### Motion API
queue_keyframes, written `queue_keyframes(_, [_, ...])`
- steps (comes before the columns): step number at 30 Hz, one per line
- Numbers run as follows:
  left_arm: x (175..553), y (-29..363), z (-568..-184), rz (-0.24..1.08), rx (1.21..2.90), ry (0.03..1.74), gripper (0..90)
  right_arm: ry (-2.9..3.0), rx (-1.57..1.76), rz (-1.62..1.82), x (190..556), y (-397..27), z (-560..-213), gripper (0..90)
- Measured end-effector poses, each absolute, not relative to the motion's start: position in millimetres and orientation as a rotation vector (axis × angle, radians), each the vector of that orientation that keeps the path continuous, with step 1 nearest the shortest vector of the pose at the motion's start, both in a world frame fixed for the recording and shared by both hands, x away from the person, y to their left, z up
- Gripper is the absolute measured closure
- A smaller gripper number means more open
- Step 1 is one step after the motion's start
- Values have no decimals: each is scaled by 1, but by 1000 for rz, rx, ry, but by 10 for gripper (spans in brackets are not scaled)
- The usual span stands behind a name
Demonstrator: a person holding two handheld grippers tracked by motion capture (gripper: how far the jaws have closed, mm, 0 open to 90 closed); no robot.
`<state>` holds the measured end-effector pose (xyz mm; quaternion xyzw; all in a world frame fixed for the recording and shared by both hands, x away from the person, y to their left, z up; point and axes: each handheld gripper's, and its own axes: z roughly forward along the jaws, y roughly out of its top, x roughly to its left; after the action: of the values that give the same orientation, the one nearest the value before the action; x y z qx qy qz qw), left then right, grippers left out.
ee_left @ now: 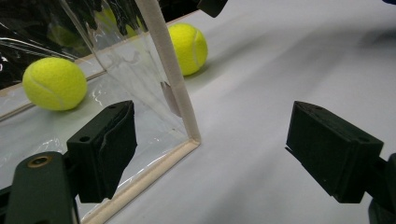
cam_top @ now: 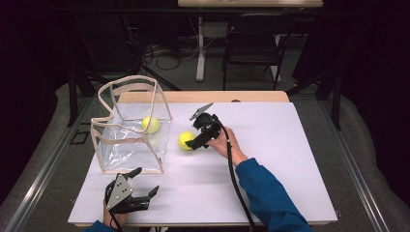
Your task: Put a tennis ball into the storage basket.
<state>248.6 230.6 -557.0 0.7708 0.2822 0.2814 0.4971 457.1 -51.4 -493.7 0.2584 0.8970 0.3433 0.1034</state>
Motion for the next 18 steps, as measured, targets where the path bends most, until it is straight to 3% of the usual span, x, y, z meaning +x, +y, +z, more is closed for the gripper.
queue_keyframes(18, [249, 230, -558, 674, 1869, 685, 159, 2688, 761, 972, 465, -31, -512, 0])
